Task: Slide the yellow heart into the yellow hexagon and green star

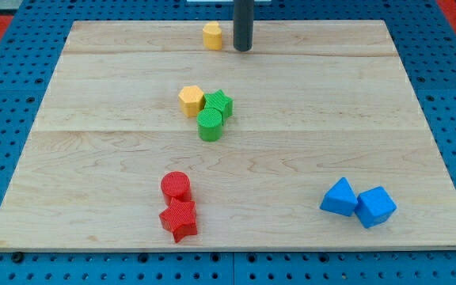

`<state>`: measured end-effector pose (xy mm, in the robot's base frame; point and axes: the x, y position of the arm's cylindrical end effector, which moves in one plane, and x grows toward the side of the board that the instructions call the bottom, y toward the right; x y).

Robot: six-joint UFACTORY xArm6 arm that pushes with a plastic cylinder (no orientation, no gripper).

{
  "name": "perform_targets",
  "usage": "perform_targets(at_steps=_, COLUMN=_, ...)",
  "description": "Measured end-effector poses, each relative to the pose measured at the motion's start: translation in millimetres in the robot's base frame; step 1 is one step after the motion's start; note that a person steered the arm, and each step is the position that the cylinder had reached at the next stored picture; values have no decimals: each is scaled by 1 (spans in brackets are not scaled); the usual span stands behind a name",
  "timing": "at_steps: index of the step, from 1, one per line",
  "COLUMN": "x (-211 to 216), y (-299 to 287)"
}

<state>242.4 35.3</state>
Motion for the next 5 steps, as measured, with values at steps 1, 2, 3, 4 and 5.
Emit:
perform_targets(at_steps=1, x=-36, y=18)
perform_targets(at_steps=2, x=-49, y=-6)
perform_targets(at_steps=3, x=-48, y=-39)
perform_targets(at_steps=4, x=-44, y=-77)
perform_targets(at_steps=5, x=-21, y=-87)
